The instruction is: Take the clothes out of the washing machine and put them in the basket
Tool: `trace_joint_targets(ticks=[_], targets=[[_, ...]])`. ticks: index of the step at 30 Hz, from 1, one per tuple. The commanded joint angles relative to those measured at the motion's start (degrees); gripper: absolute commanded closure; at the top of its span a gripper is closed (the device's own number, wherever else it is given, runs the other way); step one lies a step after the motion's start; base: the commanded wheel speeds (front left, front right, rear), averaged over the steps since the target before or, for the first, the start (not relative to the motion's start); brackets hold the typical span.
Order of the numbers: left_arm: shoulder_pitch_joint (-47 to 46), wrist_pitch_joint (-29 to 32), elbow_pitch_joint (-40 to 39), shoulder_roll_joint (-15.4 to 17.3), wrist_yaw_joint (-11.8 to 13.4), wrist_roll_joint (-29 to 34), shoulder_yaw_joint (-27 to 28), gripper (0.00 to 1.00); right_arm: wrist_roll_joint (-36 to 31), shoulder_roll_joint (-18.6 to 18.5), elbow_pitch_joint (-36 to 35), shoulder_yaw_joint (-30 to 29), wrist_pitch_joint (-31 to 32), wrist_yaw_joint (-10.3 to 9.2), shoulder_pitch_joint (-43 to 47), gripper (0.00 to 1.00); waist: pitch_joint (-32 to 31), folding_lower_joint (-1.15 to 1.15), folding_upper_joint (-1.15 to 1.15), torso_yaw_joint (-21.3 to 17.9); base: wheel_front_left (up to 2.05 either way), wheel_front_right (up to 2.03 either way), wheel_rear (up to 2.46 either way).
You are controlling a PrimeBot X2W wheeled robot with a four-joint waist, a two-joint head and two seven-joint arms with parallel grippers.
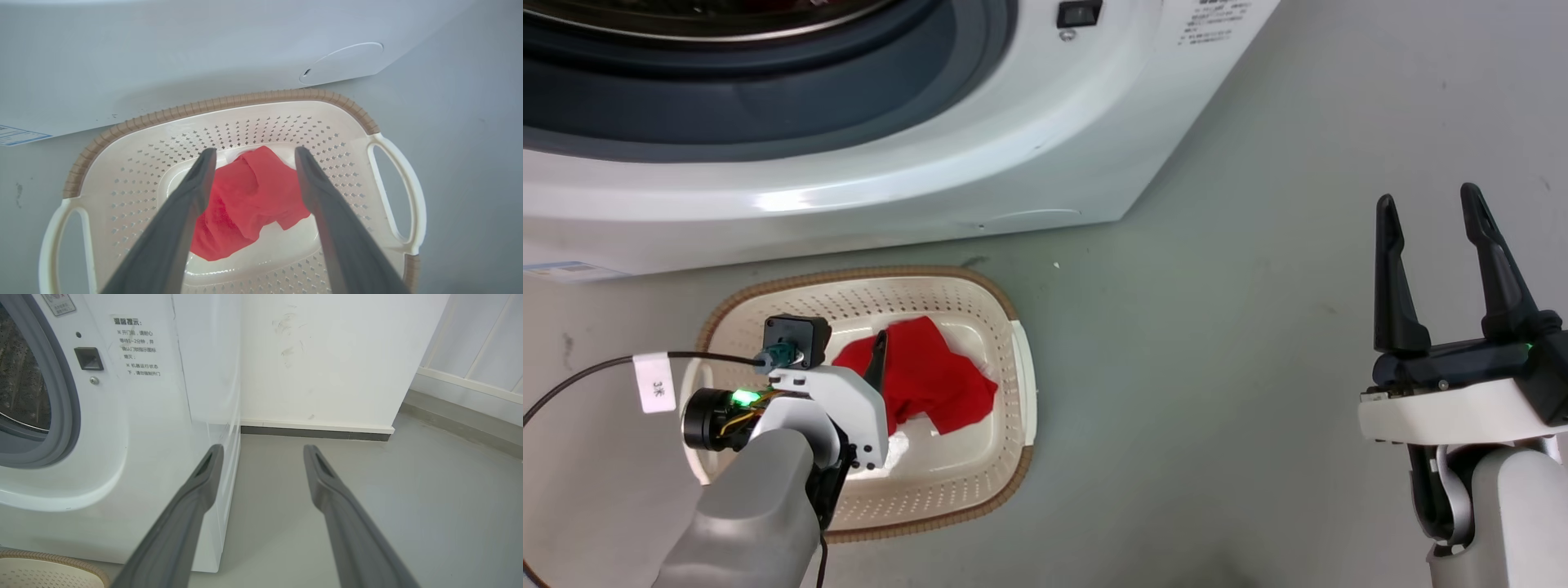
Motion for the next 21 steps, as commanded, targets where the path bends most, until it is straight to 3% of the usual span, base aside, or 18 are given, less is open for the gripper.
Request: trace_joint_targets(ticks=[1,13,21], targets=[[1.7,-0.1,-1.5,0.5,0.5,0.7,0.6,0.00,0.0,0.1,0.1,-0.2,-0.1,-0.06,0.4,0.00,-1.5,-0.01,0.00,1.1,0.00,0.00,0.00],[11.4,-0.1,-25.5,1.6,3.8,11.3,12.4,0.00,-0.1,0.1,1.7,-1.0,-0.1,-0.06,2.3,0.00,-8.0,-0.01,0.00,3.2,0.00,0.00,0.00],[14.0,-0.1,-38.5,1.5,2.8,18.0,20.1,0.00,0.7,0.1,1.9,-0.5,-0.1,-0.06,3.2,0.00,-9.7,-0.01,0.00,2.2,0.00,0.00,0.00]])
